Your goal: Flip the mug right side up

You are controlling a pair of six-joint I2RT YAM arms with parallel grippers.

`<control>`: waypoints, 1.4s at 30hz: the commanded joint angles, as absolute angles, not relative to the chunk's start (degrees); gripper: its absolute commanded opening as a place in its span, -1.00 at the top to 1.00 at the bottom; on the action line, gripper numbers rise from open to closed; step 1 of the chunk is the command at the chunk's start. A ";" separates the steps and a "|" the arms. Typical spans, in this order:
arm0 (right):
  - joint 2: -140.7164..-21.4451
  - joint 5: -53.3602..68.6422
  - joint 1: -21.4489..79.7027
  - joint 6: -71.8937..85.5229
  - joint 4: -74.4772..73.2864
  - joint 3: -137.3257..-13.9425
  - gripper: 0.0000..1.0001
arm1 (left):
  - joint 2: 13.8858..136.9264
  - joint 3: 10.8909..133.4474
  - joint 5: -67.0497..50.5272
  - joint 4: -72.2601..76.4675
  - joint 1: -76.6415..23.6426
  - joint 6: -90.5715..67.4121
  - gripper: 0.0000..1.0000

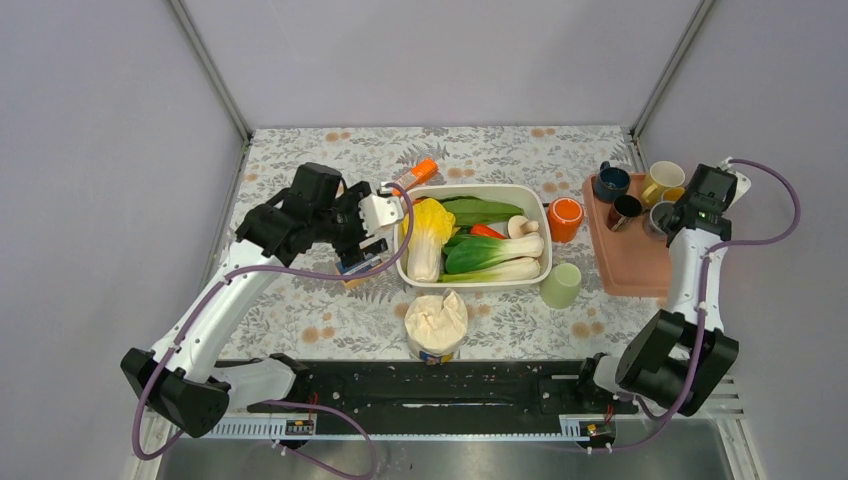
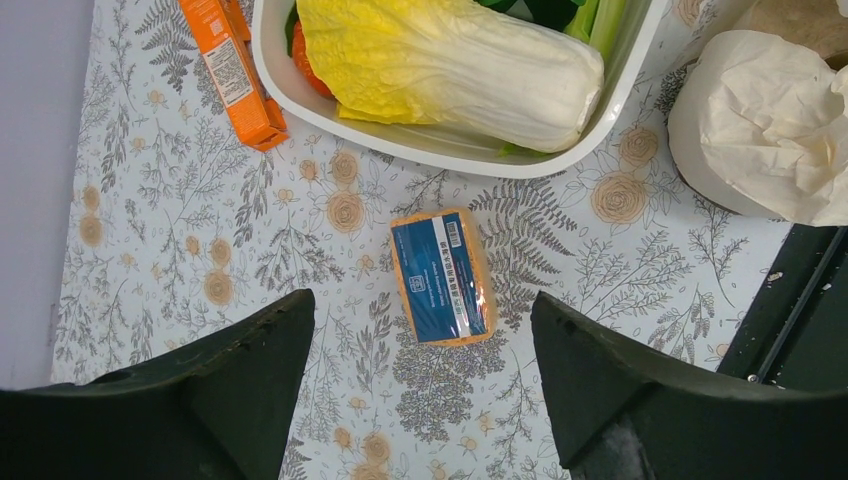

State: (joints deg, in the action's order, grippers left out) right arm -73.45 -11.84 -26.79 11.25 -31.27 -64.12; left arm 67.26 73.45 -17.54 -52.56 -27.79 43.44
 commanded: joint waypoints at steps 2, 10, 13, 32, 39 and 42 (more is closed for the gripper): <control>-75.59 -19.03 -28.50 14.52 -18.31 -62.76 1.00 | 66.91 73.21 -18.97 -50.20 -27.17 42.91 -0.65; -78.33 -21.95 -32.64 15.82 -11.53 -56.32 1.00 | 67.58 73.38 -19.16 -50.61 -26.72 43.59 -0.65; -79.75 -22.93 -33.44 16.41 -10.23 -55.04 1.00 | 67.86 73.36 -19.50 -50.63 -26.62 43.76 -0.65; -92.75 -21.35 -34.39 15.85 -7.96 -60.93 1.00 | 70.85 75.59 -19.68 -51.23 -25.49 44.12 -0.65; -95.87 -20.03 -34.37 15.37 -8.47 -63.46 1.00 | 72.18 76.77 -20.05 -51.19 -24.97 44.10 -0.65; -96.74 -18.52 -34.45 15.59 -8.55 -64.45 1.00 | 72.58 77.06 -20.37 -51.21 -24.83 44.11 -0.65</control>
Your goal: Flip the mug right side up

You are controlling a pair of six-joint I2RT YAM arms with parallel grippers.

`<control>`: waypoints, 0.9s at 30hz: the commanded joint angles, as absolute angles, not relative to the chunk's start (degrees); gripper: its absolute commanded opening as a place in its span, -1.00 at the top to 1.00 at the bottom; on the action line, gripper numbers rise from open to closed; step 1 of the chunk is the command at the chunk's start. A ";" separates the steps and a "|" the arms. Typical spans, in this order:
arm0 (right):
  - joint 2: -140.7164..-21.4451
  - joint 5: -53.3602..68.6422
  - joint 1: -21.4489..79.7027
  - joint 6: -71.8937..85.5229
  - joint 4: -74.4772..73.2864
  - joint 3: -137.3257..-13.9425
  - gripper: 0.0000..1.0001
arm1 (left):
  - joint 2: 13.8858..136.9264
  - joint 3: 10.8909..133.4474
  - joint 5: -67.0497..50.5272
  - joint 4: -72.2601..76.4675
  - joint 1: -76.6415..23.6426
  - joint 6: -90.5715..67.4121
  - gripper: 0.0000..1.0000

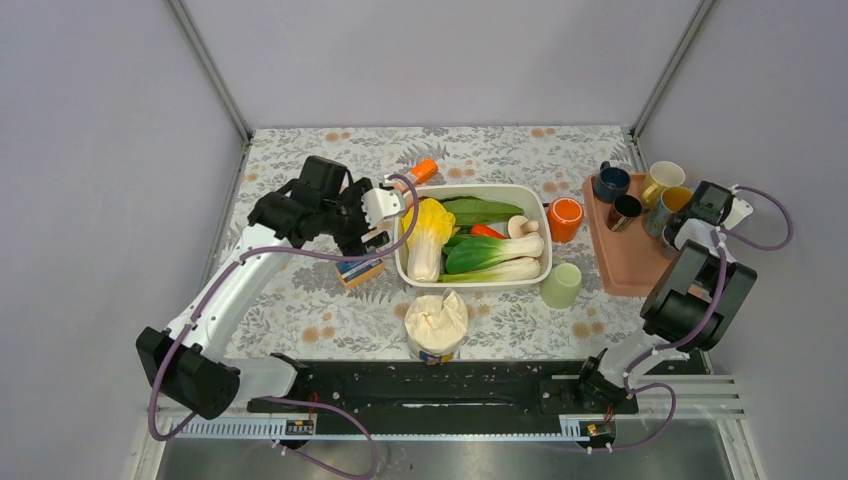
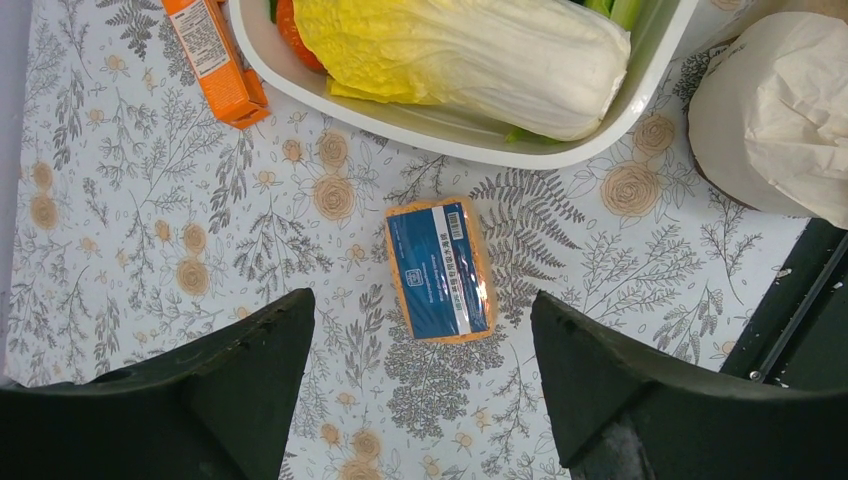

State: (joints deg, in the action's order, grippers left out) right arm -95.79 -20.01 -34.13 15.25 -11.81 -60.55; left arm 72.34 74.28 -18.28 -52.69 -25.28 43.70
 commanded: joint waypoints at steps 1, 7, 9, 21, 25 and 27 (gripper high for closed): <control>-97.07 -17.84 -34.45 15.78 -8.85 -65.11 1.00 | 72.72 77.09 -20.43 -51.16 -24.79 44.05 -0.65; -99.46 -16.65 -34.30 15.54 -11.98 -68.73 1.00 | 73.04 77.14 -20.36 -51.22 -24.65 44.13 -0.65; -99.66 -17.31 -34.30 15.32 -12.40 -68.47 1.00 | 73.04 77.17 -20.43 -51.21 -24.61 44.26 -0.65; -98.31 -20.36 -35.44 15.88 -14.11 -66.98 0.91 | 71.92 76.11 -20.41 -51.22 -24.44 44.57 -0.65; -98.56 -18.66 -36.38 16.52 -14.33 -66.56 0.31 | 71.68 76.01 -20.49 -51.22 -24.43 44.72 -0.65; -98.38 -18.89 -36.39 16.32 -14.36 -66.24 0.08 | 71.76 76.22 -20.57 -51.21 -24.43 44.72 -0.65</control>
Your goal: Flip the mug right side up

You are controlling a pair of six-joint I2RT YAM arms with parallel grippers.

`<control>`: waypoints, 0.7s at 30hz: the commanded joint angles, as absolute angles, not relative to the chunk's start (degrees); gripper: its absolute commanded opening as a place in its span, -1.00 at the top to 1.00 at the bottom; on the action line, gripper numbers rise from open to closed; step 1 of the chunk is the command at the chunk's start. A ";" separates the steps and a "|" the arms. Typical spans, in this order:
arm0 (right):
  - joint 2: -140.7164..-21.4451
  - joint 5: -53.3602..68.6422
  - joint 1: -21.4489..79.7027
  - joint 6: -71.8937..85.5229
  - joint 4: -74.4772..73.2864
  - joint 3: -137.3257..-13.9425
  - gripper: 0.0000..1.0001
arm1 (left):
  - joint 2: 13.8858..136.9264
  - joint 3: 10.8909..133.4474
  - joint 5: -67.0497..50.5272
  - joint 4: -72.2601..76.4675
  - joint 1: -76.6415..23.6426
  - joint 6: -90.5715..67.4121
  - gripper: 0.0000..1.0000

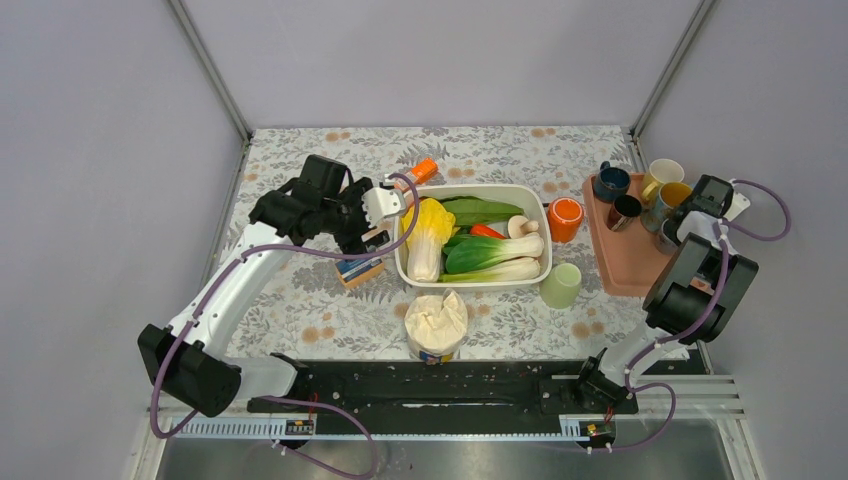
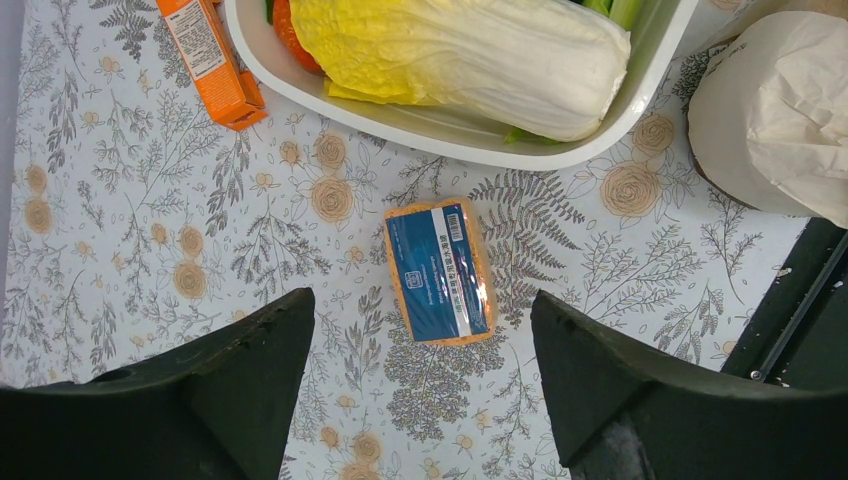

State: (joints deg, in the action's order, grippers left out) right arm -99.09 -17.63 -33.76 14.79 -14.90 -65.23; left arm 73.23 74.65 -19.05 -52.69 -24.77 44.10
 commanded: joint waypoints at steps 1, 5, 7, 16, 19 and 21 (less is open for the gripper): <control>-98.17 -18.98 -36.41 16.19 -14.48 -66.19 0.02 | 71.74 76.26 -20.70 -51.21 -24.43 44.73 -0.65; -96.66 -19.07 -36.41 15.91 -14.42 -66.33 -0.07 | 71.64 76.29 -20.92 -51.22 -24.43 44.68 -0.65; -95.58 -19.13 -36.44 15.75 -14.44 -66.52 -0.09 | 71.53 76.03 -20.83 -51.28 -24.43 44.75 -0.65; -92.56 -20.56 -36.40 16.00 -14.58 -66.25 -0.09 | 70.94 75.71 -21.09 -51.21 -24.43 44.88 -0.65; -93.82 -20.26 -36.53 16.04 -14.55 -65.54 0.04 | 70.65 75.52 -21.09 -51.23 -24.43 44.90 -0.65; -94.47 -20.27 -36.48 15.89 -14.59 -64.99 0.02 | 70.45 75.33 -21.10 -51.22 -24.41 44.99 -0.65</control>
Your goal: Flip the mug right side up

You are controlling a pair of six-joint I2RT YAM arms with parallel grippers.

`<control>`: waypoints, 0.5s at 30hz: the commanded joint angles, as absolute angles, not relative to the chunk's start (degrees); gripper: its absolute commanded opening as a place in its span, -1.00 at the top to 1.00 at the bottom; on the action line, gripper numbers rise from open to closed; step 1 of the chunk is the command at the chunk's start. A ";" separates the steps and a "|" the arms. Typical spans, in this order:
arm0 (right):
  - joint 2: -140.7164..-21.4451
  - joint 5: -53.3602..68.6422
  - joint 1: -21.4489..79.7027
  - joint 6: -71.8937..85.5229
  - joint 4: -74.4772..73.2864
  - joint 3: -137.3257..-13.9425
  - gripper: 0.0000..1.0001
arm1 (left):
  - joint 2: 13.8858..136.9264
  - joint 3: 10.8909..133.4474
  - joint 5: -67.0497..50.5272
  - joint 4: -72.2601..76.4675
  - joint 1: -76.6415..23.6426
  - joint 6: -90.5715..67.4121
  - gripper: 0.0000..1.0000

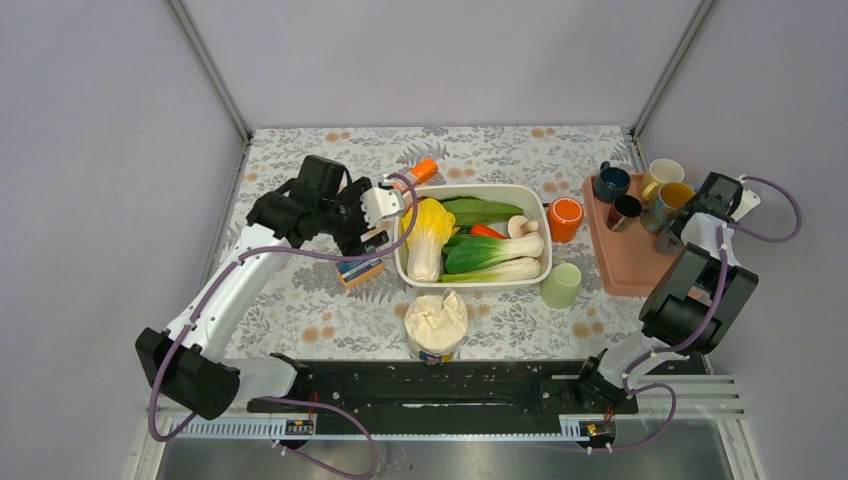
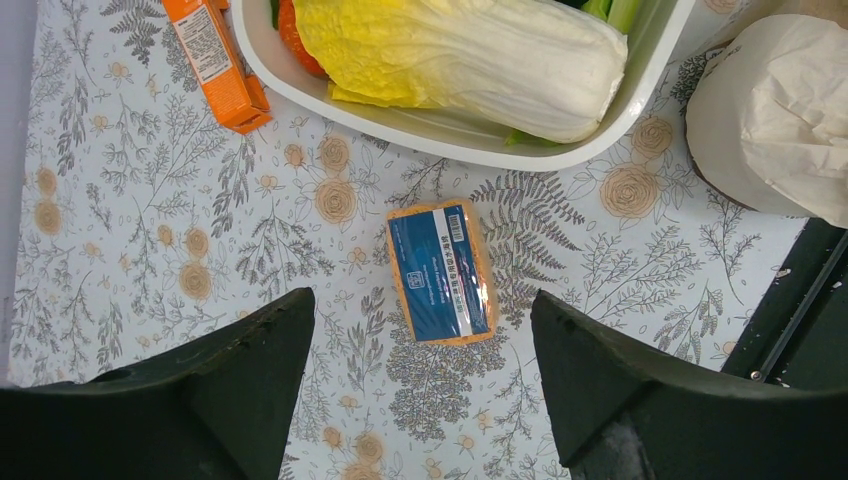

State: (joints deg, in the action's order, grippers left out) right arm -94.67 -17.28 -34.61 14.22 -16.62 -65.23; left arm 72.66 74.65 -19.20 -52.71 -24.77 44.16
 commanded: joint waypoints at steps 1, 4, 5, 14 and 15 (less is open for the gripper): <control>-94.69 -20.30 -36.49 15.75 -14.53 -64.77 0.01 | 70.40 75.25 -21.11 -51.23 -24.36 45.00 -0.65; -95.27 -19.66 -36.48 15.78 -14.42 -64.87 0.11 | 70.22 75.05 -21.01 -51.54 -24.43 45.21 -0.65; -95.46 -19.25 -36.49 15.81 -14.46 -65.05 0.20 | 70.15 75.00 -20.94 -51.53 -24.43 45.26 -0.65; -93.85 -22.29 -36.54 15.41 -14.22 -63.68 0.85 | 70.19 75.24 -21.22 -51.63 -24.43 45.52 -0.65; -93.27 -22.91 -36.57 15.23 -14.20 -63.59 0.89 | 70.14 75.31 -21.13 -51.62 -24.43 45.47 -0.65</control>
